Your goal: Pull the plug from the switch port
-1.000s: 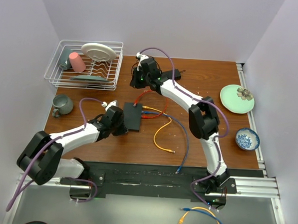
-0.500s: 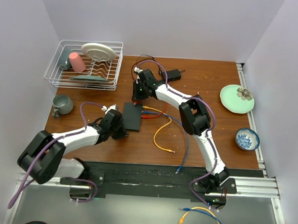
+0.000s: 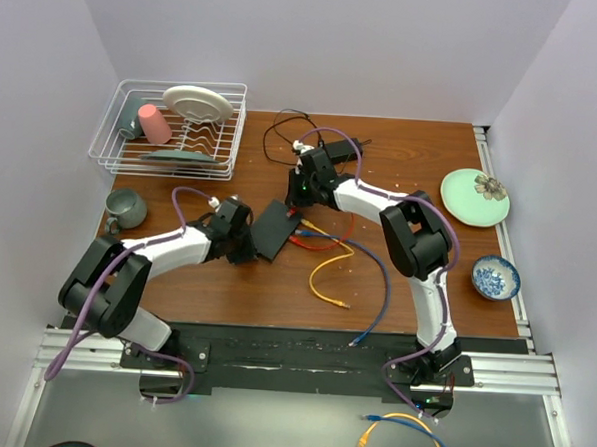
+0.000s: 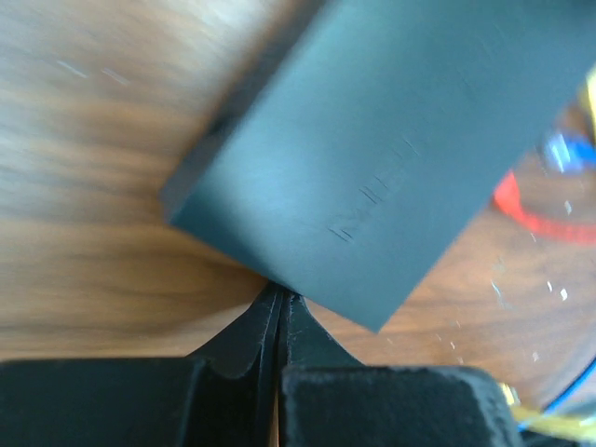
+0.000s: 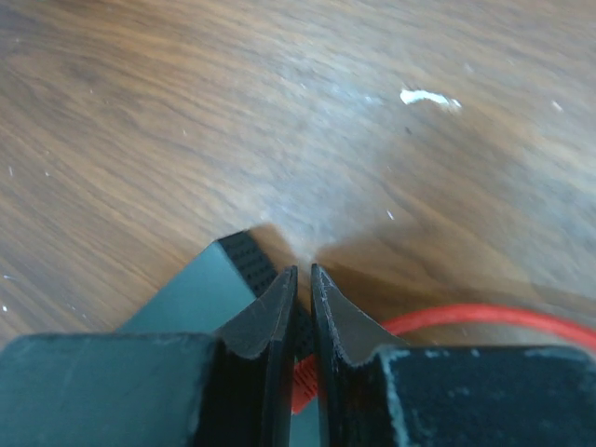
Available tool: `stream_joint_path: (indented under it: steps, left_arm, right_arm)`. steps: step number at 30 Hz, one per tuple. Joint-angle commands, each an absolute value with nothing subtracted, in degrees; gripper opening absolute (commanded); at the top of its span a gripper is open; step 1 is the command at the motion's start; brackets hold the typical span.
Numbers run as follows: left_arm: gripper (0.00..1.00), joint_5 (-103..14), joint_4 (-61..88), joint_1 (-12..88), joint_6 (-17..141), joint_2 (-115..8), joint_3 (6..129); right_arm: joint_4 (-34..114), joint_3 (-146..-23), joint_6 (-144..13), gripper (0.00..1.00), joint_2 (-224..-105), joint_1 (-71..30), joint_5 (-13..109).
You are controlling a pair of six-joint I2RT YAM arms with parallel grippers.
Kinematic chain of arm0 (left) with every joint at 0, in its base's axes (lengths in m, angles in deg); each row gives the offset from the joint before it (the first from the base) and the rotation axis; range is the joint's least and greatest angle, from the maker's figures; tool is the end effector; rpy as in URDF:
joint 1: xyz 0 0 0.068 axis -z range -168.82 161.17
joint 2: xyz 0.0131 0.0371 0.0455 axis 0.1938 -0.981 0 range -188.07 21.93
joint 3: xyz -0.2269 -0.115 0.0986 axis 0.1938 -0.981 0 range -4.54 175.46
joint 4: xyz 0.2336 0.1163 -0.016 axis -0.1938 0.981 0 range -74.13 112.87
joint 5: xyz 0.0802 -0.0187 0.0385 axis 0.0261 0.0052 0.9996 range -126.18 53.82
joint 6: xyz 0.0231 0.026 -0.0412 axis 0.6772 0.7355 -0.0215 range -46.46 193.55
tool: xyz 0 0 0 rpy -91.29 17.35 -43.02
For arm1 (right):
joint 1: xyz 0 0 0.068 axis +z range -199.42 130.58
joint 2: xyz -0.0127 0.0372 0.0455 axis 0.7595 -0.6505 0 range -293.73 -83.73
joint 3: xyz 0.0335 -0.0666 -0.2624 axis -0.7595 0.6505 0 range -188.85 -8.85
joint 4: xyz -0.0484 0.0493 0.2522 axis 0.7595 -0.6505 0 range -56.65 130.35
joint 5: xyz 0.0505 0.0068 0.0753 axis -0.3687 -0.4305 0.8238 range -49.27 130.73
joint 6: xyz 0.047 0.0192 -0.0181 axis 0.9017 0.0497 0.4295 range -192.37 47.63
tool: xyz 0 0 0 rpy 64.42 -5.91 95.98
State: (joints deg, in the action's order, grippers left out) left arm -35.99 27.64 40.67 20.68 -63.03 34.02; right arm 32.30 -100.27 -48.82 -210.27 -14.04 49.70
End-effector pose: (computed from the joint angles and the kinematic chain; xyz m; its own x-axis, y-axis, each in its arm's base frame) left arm 0.2325 -0.1315 0.1473 -0.8377 -0.4421 -0.3206 -0.2933 0.8595 -0.4187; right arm 0.3977 0.2892 0.1591 -0.7770 -0.0677 -0.6259 -0.3864 0.8362 0.3892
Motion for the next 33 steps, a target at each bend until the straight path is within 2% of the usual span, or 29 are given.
stream_joint_path:
  steps: [1,5,13,16,20,21,25,33]
  left_arm:
    - [0.0,-30.46,27.47,35.18,24.5,-65.08,38.51]
    - [0.0,-30.03,28.52,33.41,25.73,-67.27,42.47]
    - [0.0,-26.26,32.56,33.32,27.84,-66.49,49.5]
    - [0.0,-24.85,33.8,33.24,28.63,-64.91,50.38]
    - [0.0,-23.87,34.15,33.32,28.98,-62.19,50.3]
    - [0.0,-23.7,34.06,33.32,29.07,-61.74,50.39]
    - [0.0,-23.61,34.06,33.32,29.42,-59.98,50.74]
    - [0.0,-27.72,30.12,33.32,30.13,-58.48,50.04]
  right_arm:
    - [32.52,-93.41,-46.36,0.15,-205.64,-11.36,54.0]
    - [33.85,-91.56,-45.57,0.15,-204.85,-11.27,53.65]
    - [29.03,-101.22,-46.97,0.16,-207.13,-11.36,52.16]
    - [29.1,-102.37,-46.97,0.24,-206.35,-11.8,49.96]
    - [30.94,-101.49,-45.48,0.45,-203.1,-13.29,46.02]
    - [31.47,-100.53,-44.87,0.48,-202.13,-13.47,45.04]
    - [33.76,-98.24,-43.81,0.54,-196.25,-13.91,39.95]
    - [35.43,-89.02,-38.64,0.53,-182.02,-13.91,33.53]
